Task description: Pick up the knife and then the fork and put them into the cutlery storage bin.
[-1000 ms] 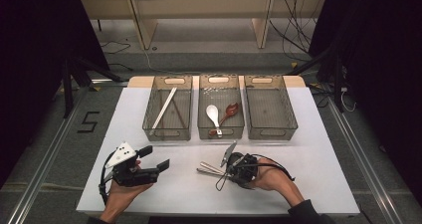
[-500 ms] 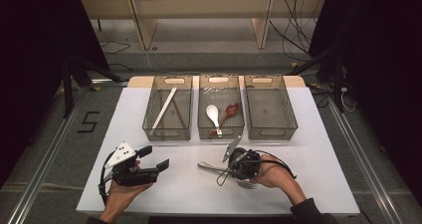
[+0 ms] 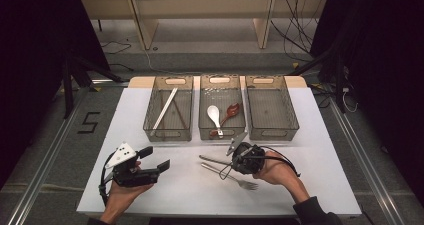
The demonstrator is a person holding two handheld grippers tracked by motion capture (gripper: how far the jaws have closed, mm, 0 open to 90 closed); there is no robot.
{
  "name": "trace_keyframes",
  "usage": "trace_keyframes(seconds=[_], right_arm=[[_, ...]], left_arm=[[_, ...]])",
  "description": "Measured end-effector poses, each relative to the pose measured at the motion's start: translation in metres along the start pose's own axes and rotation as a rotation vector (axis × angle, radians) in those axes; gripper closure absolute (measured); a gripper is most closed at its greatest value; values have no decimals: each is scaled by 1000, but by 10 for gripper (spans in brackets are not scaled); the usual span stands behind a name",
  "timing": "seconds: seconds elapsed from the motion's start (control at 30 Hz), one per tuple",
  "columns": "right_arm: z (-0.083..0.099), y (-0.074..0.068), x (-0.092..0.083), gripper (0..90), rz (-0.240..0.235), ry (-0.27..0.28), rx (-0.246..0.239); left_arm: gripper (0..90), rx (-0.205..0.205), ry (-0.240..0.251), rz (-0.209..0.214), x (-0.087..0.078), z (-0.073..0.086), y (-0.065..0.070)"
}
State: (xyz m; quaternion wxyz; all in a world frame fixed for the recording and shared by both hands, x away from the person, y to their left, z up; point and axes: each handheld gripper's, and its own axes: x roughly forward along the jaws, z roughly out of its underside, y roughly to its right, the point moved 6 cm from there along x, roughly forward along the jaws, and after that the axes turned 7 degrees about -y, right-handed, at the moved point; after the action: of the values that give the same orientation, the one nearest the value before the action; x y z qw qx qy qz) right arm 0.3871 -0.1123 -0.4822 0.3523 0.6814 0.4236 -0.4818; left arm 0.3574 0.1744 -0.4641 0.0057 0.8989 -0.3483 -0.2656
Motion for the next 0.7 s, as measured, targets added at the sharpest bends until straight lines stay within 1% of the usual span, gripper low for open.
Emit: trace_keyframes(seconds=[0.07,0.1,0.2,0.27,0.3,0.33,0.37,0.43,0.5,0.53,0.57,0.6,0.7], right_arm=[[0,1,-3,888,2,9,18],[0,2,-5,889,2,14,15],[-1,5,-10,889,12,45,34],[-1,8,-13,889,14,59,34],[-1,9,-15,889,15,68,40],[-2,10,-17,889,18,75,58],[-2,12,-19,889,26,86,62],[-1,17,-23,889,26,97,69],[-2,21,-28,889,32,121,88],[-1,23,-30,889,30,121,95],[-2,26,-32,889,44,129,97],[-2,29,-35,889,47,135,110],[-4,36,-42,889,49,159,132]], left_arm=[[164,-2,0,0,0,0,0],[164,-2,-1,0,0,0,0],[164,-1,0,1,0,0,0],[164,-3,1,-1,0,0,0],[164,0,-2,0,0,0,0],[164,-1,0,1,0,0,0],[164,-1,1,0,0,0,0],[164,-2,0,1,0,0,0],[164,-2,0,0,0,0,0],[164,-2,-1,0,0,0,0],[164,-1,-1,0,0,0,0],[164,-1,-1,0,0,0,0],[164,-2,-1,0,0,0,0]])
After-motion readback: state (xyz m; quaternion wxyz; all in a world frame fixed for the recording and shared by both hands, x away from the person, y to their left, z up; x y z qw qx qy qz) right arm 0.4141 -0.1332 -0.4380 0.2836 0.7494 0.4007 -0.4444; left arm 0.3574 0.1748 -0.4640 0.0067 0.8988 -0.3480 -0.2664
